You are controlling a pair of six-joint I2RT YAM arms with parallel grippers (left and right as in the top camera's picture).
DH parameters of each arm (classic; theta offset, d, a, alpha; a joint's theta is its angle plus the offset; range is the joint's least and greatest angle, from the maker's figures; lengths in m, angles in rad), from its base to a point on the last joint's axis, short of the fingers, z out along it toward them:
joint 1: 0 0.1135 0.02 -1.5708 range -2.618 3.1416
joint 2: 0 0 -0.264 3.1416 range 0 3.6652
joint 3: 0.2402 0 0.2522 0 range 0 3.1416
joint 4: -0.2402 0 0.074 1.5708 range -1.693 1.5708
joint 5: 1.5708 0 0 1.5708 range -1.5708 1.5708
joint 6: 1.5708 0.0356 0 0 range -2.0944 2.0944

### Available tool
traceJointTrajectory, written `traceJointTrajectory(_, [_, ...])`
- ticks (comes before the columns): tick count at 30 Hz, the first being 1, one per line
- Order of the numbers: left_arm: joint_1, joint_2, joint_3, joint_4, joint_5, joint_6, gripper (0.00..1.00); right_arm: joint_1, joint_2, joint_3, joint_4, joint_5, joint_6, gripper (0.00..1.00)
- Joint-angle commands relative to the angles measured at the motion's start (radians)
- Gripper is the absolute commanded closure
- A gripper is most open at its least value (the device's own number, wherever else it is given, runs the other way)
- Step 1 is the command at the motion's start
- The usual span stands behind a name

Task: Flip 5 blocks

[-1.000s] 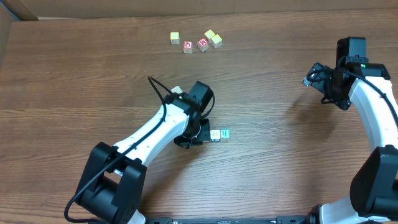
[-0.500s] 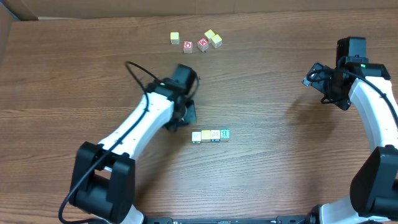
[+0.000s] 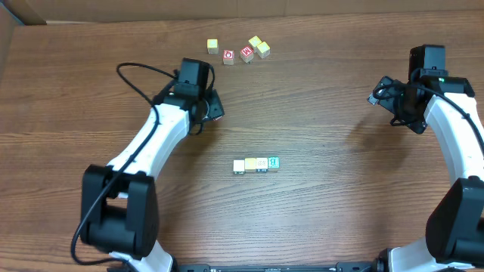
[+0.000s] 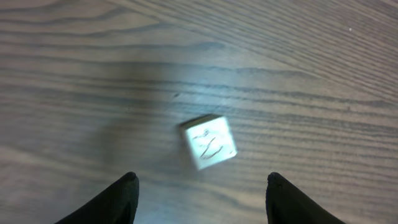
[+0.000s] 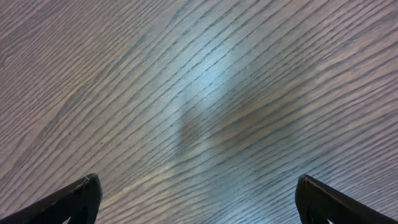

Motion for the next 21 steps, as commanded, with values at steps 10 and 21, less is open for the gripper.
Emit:
traceJointTrajectory(10, [-0.021,0.169,0.018,0.121,-0.020,-0.035,0.45,-0.001,-0.005,0.013,0.002,0.010,-0.003,0.00])
traceJointTrajectory(21, [-0.021,0.211,0.027,0.136,-0.035,-0.013,0.67,-0.001,-0.005,0.013,0.002,0.010,-0.003,0.00])
